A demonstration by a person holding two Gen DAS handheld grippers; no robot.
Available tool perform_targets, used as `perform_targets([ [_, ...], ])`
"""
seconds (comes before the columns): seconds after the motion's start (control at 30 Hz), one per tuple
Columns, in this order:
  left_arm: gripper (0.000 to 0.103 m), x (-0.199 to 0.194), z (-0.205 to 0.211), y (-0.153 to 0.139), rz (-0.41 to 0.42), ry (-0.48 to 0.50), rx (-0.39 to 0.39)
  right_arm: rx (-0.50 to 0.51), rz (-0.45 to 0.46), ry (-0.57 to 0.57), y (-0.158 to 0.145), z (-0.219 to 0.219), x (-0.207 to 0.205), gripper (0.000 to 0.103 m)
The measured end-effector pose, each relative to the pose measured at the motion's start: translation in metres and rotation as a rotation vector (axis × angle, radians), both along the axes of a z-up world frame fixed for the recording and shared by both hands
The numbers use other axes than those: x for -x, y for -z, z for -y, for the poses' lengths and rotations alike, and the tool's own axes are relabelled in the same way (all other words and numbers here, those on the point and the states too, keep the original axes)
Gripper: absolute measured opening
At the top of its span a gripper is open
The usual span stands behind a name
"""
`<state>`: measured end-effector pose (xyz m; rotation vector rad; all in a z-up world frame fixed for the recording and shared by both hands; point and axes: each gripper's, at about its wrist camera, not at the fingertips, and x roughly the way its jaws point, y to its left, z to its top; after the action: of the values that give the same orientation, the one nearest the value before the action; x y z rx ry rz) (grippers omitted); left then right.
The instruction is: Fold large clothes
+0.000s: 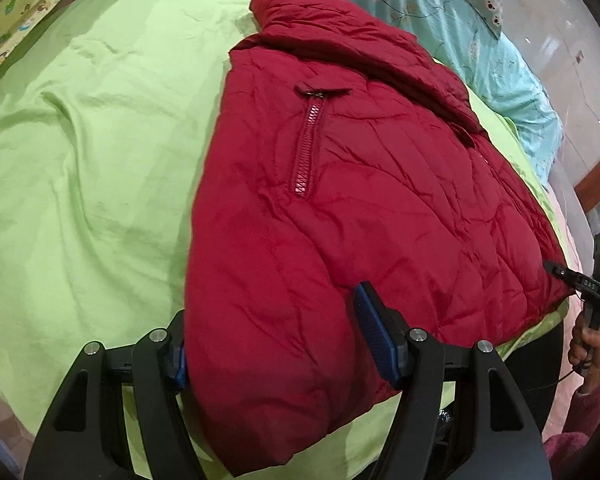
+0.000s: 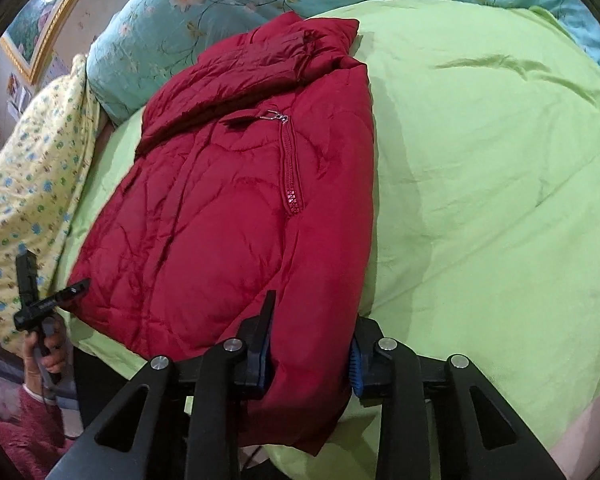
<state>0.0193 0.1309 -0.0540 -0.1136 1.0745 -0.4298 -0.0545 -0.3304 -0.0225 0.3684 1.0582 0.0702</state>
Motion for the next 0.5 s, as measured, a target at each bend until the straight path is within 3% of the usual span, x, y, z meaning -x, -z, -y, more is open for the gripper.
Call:
perform_targets([
  [0.27,0.067,0.0026,0.0001,0.0017,0.013,0.004,0.017,-0.017,0.001,0.011,0.004,0.0009,-0.0006,0.039],
  [0.43,0.04,0.0048,0.0031,-0.0011,0.018,0.029,0.033,-0.042,0.016,0.012,0.0021,0.0025,0.0024,0.039],
  [0.5,0.032,0.0062,0.0038,-0.0034,0.027,0.036,0.037,-0.057,0.029,0.015,0.0008,0.0034,0.0047,0.031],
])
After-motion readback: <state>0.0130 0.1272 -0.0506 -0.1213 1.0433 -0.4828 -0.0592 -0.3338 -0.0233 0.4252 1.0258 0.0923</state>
